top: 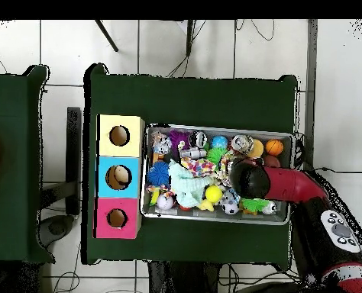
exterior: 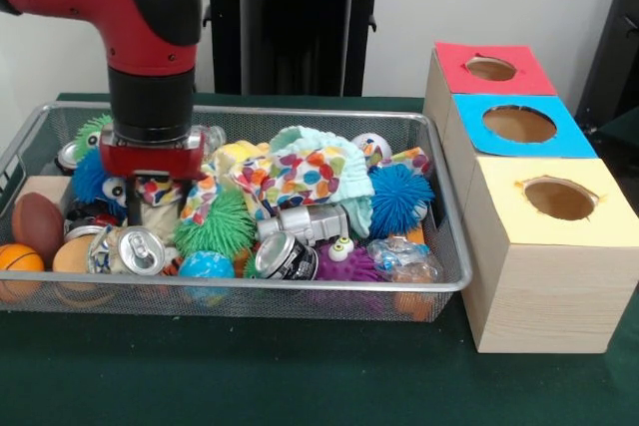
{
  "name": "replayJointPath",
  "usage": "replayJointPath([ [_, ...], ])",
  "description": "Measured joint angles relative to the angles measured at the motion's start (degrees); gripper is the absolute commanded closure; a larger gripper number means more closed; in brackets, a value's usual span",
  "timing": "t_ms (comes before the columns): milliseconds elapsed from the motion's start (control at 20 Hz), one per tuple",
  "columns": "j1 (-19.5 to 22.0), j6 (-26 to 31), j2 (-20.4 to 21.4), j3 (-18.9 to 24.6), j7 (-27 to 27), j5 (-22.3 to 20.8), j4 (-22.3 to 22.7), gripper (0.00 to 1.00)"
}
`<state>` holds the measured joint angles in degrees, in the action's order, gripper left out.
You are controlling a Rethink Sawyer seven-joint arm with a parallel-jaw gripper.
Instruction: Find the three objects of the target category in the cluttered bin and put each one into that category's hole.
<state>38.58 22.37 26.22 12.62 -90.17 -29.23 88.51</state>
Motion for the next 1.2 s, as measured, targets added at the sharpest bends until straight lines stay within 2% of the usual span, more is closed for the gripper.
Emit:
replayJointPath([
  [250, 2.7, 4.9, -1.7, 1.6, 0.0, 0.6, -3.5, 0.00],
  [350, 3.4, 9.0, -3.3, 2.8, 0.0, 1.4, -5.8, 0.00],
  [700, 2.9, 11.6, -6.4, 4.1, 0.0, 1.4, -10.0, 0.00],
  [900, 2.3, 11.6, -6.0, 4.1, 0.0, 1.4, -10.1, 0.00],
  [1200, 1.0, 11.6, -2.1, 4.1, 0.0, 1.6, -7.5, 0.00],
])
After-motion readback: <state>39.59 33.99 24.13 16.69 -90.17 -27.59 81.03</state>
